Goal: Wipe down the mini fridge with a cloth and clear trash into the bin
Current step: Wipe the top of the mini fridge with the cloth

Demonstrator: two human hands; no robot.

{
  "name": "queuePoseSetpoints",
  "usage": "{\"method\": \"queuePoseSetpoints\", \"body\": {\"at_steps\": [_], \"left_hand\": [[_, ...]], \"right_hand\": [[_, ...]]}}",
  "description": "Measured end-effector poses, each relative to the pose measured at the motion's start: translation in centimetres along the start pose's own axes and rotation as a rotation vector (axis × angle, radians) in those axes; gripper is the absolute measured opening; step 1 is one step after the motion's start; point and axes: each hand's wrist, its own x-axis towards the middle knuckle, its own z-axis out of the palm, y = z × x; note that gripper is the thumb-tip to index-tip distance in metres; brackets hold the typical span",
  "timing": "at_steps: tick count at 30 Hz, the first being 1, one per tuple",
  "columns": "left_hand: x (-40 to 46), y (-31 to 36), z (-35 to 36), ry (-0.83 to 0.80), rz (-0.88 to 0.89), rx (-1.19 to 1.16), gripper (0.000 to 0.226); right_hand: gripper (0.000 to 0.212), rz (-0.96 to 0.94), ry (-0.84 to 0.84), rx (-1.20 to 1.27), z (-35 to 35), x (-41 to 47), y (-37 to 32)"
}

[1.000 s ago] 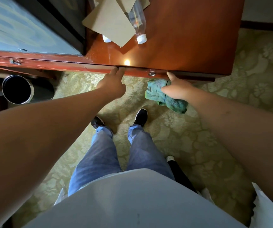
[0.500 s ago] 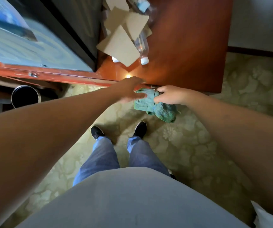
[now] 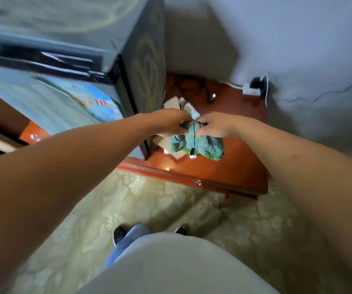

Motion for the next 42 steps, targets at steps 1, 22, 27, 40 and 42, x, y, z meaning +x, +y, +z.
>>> {"method": "queuePoseSetpoints", "body": {"at_steps": [1, 22, 27, 40, 42], "left_hand": [[-0.3, 0.0, -1.9, 0.018, -0.004, -0.002, 0.015], [-11.5, -0.2, -27.1, 0.369, -0.223, 0.193, 0.035], [-14.2, -2.2, -28.1, 0.428, -0.311, 0.196, 0.027], [-14.3, -7.7, -24.0, 0.458, -0.358, -0.051, 0.033], [-14.1, -8.4, -23.6, 0.425, -0.345, -0.085, 0.042]], "right_hand": [[0.033, -0.012, 0.033, -0.017, -1.6, -0.1, -1.0], [0.012, -0.276, 0.448, -0.032, -18.7, -5.1, -17.7], [0.049, -0.284, 0.502, -0.059, -18.2, -4.2, -21.6], [0.071, -0.143, 0.403, -0.204, -15.3, -0.6, -25.4], [0.069, -0.121, 0.400, -0.206, -15.2, 0.0, -25.3]]}}
